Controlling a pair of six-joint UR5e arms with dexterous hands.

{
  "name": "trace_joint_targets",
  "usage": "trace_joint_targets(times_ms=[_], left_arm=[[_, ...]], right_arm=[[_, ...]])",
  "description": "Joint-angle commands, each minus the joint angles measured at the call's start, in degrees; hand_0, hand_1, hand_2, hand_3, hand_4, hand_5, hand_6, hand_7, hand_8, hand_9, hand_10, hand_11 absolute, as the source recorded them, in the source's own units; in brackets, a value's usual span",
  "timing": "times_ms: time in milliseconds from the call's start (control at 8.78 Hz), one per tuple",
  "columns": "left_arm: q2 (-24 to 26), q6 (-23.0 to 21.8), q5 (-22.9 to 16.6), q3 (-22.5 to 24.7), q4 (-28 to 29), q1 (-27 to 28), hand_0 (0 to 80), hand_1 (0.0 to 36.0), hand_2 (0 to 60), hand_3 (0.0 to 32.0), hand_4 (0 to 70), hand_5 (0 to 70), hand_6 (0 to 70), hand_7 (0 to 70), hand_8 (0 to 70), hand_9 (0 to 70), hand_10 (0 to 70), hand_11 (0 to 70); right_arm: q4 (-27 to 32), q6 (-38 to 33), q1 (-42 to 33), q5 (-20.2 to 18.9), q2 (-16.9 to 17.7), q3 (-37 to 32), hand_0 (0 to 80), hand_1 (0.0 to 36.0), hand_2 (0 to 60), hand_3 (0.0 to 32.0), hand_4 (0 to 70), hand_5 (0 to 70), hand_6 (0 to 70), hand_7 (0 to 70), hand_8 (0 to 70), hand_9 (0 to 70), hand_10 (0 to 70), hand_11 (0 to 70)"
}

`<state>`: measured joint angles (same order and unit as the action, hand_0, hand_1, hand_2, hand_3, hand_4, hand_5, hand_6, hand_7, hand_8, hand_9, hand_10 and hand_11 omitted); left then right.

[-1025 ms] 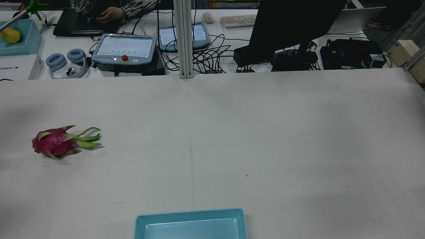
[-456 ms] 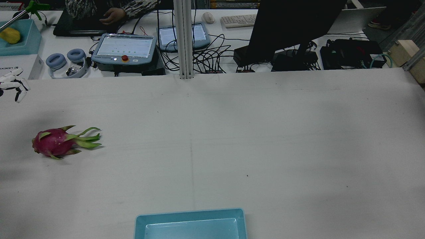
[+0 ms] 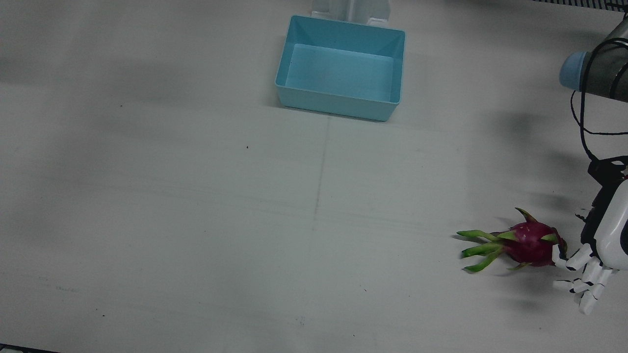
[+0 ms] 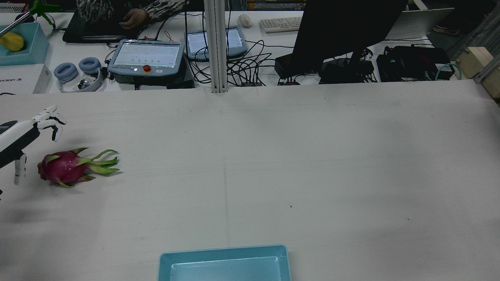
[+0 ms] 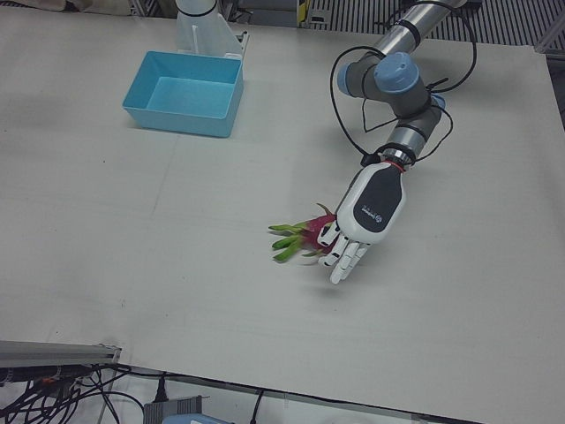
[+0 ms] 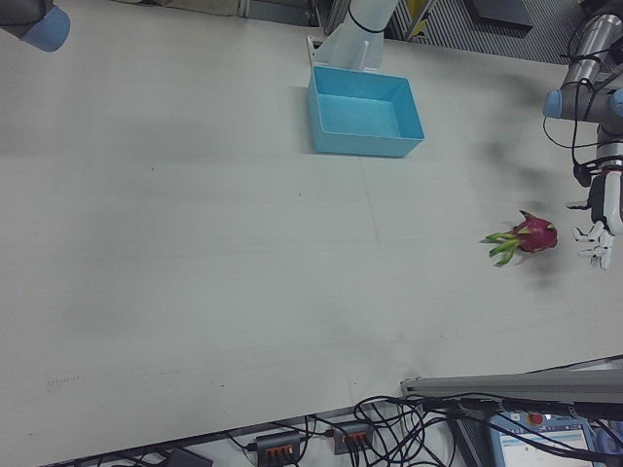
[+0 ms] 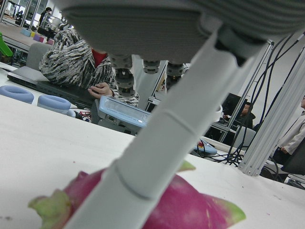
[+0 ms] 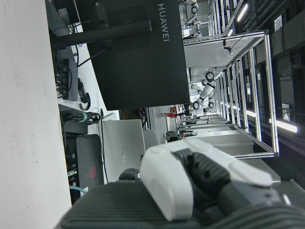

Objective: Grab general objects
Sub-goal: 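Reach the left hand down over the pink dragon fruit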

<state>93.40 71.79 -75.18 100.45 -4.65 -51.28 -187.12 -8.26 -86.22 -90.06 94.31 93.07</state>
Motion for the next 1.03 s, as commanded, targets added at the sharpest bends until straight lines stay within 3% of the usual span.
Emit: trace_joint_targets(times_ms=[0,114,228,342,456,570,911], left_arm=[[2.47,1.58,3.1,-0.16,-3.86,4.35,80.0,36.0,60.0,0.0,10.1,70.0,0.0,43.4,0.0,7.2,0.0,0.0],[2.83,2.64,4.06,-0.86,-3.96,4.53,80.0,36.0,60.0,0.0,8.2,70.0,0.0,44.9,0.0,7.5,0.0,0.0],[2.92,2.65,5.55,-1.65,-3.96,4.53,80.0,36.0,60.0,0.0,7.7,70.0,0.0,41.4,0.0,6.8,0.0,0.0],[2.92,2.83,5.74,-2.18,-3.96,4.61,80.0,36.0,60.0,1.4,9.4,49.4,0.0,33.2,0.0,5.2,0.0,0.0],[2.92,2.91,5.74,-3.05,-3.53,4.62,80.0,36.0,60.0,6.0,9.6,32.2,0.0,29.2,0.0,4.4,0.0,0.0],[2.92,2.91,5.74,-3.59,-3.26,4.62,80.0,36.0,60.0,6.4,8.2,32.2,0.0,28.5,0.0,4.3,0.0,0.0],[2.92,3.0,5.74,-3.85,-3.43,6.18,80.0,36.0,60.0,4.0,6.5,45.0,0.0,32.6,0.0,5.1,0.0,0.0]], right_arm=[[0.0,0.0,0.0,0.06,0.0,0.0,0.0,0.0,0.0,0.0,0.0,0.0,0.0,0.0,0.0,0.0,0.0,0.0],[0.0,0.0,0.0,0.06,0.0,0.0,0.0,0.0,0.0,0.0,0.0,0.0,0.0,0.0,0.0,0.0,0.0,0.0],[0.0,0.0,0.0,-0.02,0.0,0.0,0.0,0.0,0.0,0.0,0.0,0.0,0.0,0.0,0.0,0.0,0.0,0.0],[0.0,0.0,0.0,-0.03,0.0,0.0,0.0,0.0,0.0,0.0,0.0,0.0,0.0,0.0,0.0,0.0,0.0,0.0],[0.0,0.0,0.0,-0.03,0.0,0.0,0.0,0.0,0.0,0.0,0.0,0.0,0.0,0.0,0.0,0.0,0.0,0.0],[0.0,0.0,0.0,-0.03,0.0,0.0,0.0,0.0,0.0,0.0,0.0,0.0,0.0,0.0,0.0,0.0,0.0,0.0],[0.0,0.0,0.0,-0.03,0.0,0.0,0.0,0.0,0.0,0.0,0.0,0.0,0.0,0.0,0.0,0.0,0.0,0.0]])
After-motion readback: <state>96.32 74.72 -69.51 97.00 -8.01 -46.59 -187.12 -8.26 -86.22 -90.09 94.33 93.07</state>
